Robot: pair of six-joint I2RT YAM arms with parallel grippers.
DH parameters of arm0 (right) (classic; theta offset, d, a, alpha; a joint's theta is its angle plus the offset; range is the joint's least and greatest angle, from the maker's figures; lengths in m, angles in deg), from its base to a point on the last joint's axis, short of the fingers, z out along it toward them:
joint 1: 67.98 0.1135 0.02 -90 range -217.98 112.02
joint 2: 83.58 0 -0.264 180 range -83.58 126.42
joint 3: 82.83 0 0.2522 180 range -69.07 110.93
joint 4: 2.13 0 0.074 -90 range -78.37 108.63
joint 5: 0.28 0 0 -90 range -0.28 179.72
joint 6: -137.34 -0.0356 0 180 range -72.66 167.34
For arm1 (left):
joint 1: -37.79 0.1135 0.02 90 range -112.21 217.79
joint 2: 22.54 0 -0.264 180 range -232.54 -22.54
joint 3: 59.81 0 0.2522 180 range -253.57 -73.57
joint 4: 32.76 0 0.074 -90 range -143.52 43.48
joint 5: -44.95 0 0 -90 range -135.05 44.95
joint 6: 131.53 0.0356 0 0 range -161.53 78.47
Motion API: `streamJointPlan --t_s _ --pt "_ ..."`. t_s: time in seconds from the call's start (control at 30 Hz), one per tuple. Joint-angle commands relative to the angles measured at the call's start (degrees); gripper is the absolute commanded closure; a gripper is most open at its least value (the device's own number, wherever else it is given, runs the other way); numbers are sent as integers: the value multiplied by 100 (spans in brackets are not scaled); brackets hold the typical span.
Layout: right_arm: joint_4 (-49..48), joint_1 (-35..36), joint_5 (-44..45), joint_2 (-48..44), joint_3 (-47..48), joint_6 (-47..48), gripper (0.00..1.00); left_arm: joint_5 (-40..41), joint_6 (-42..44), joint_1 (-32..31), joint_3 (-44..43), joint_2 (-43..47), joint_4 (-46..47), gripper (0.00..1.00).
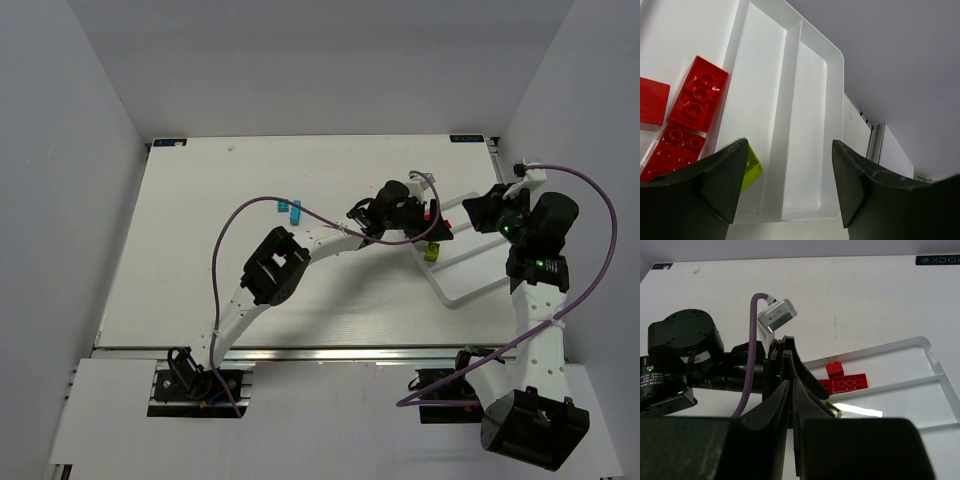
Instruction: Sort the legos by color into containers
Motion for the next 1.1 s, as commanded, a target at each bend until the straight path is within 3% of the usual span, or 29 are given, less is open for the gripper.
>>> streamJointPlan --t_s 0.0,0.1,0.17,0.2,0.23,0.3,0.33,0.4,0.47,0.53,0.57,0.63,0.67,0.77,0.8,0.9,1.07 --pt "-182 -59 -360 -31 -67 37 88 95 102 -9 -329 243 -146 23" --pt "-243 -103 -860 -109 -120 387 85 87 154 -9 -190 479 -208 27" --pt "-296 -121 -1745 -259 -242 756 82 165 155 61 108 934 -112 45" --pt "-357 -121 -2489 -372 -296 1115 78 227 154 192 536 1181 -85 66" --pt "-358 -112 -2905 -417 -348 1327 75 427 181 246 784 1427 -94 75" --pt "-88 -94 -4088 -479 -463 1775 65 735 512 351 1311 2323 -295 87" --pt "141 -68 -4392 -479 -446 2378 49 1024 645 456 1888 2622 -400 91" --pt "859 2 -4815 -435 -358 2988 33 1324 1076 579 2454 3606 -953 91" --pt "1240 273 -4642 -374 -270 3657 30 1851 1374 781 3263 4230 -1558 83" --pt "1557 450 -4124 -207 -226 4087 25 2334 1849 896 4051 5144 -1999 59" --pt "1611 886 -3905 -137 -234 4185 25 2902 2155 1001 4317 5426 -2314 33" --pt "1672 1257 -3184 205 -296 4300 20 3363 2377 1072 4845 6331 -2528 20" --pt "1655 1764 -2912 346 -305 4422 18 3791 2596 1124 5361 6612 -2668 12" --pt "1165 3154 -1446 1040 -296 4108 13 4391 2791 1125 6258 7615 -2765 7" --pt "1093 4071 -598 1546 -235 4055 13 4733 2782 1177 6454 7826 -2766 6" --pt "883 5121 566 2662 291 3775 11 5409 2739 1178 7130 8573 -2626 6" --pt "785 5723 1116 4186 1642 3316 11 6676 2685 1143 7255 9767 -2661 5"
